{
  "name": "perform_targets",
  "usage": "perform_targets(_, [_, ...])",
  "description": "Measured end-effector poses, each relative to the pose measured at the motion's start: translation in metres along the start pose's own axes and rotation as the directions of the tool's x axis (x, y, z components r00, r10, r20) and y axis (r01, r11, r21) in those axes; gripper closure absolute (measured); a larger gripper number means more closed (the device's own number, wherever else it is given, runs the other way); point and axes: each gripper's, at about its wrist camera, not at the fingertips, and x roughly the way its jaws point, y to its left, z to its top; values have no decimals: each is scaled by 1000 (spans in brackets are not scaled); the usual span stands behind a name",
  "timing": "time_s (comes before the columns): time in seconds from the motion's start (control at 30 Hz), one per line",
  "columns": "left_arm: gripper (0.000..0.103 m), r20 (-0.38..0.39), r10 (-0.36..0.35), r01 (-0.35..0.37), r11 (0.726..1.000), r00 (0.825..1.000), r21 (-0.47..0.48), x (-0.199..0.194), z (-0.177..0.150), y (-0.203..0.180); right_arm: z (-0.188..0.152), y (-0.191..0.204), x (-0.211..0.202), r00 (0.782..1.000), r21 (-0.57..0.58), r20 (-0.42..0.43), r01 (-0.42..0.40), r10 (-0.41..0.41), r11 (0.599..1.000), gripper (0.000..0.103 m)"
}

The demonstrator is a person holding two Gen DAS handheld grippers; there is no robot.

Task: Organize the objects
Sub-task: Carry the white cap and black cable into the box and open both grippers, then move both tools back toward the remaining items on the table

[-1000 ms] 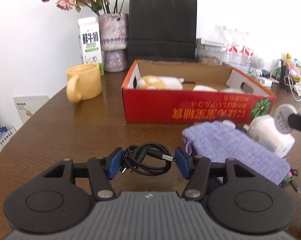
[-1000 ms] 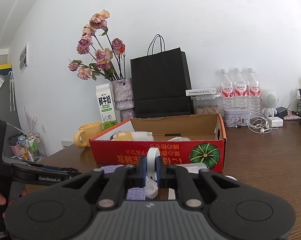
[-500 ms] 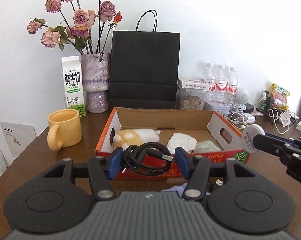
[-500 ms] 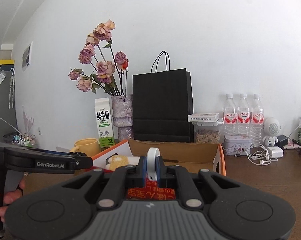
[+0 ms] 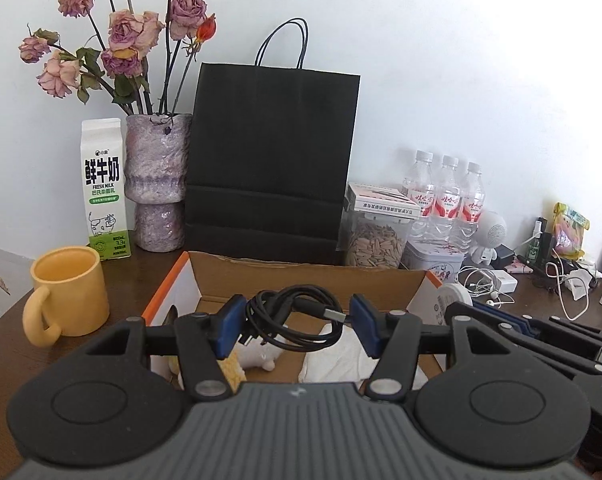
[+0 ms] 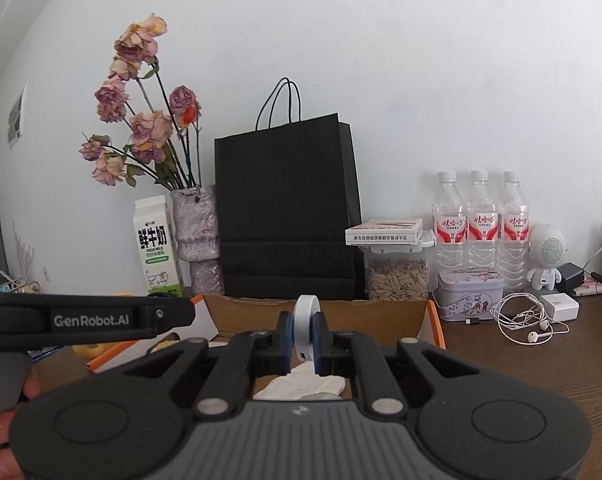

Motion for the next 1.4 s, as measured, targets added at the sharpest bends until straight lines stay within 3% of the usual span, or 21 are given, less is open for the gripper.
perform_targets(0.4, [41,-54,11,-10,1000,998,24,59,3,2,-1,-17,43,998,-20,-66,12,-13,1000,93])
perform_targets(0.43, [32,-58,14,-12,1000,998,22,60,2,2,-1,-17,44,997,-26,-75,20,-22,999,91])
perform_targets(0.47, [12,-60,18,-17,1000,998,17,60,2,3,-2,-18,45,996,-25,-88,27,-29,999,88])
perform_targets(0.5, [3,-56,24,-24,1000,998,10,59,2,4,-3,-19,45,994,-17,-102,30,-31,999,83])
perform_targets(0.53, [0,-45,31,-31,1000,999,7,57,2,5,-4,-20,45,993,-10,-111,33,-34,999,66])
perform_targets(0.57, [0,-34,43,-43,999,998,6,55,3,5,-4,-20,46,992,-10,-119,43,-43,999,42])
perform_targets(0.6, [0,-30,52,-52,999,998,6,53,3,5,-5,-19,46,991,-12,-123,54,-55,998,30])
perform_targets(0.63, [0,-28,57,-57,998,998,4,52,3,5,-6,-19,45,991,-15,-120,63,-65,998,10])
perform_targets(0.67, [0,-27,57,-57,998,998,1,51,3,6,-6,-18,44,991,-18,-114,69,-70,997,1])
perform_targets(1.4, [0,11,21,-21,1000,1000,13,23,-8,13,-8,-9,24,990,-38,-120,72,-76,997,0])
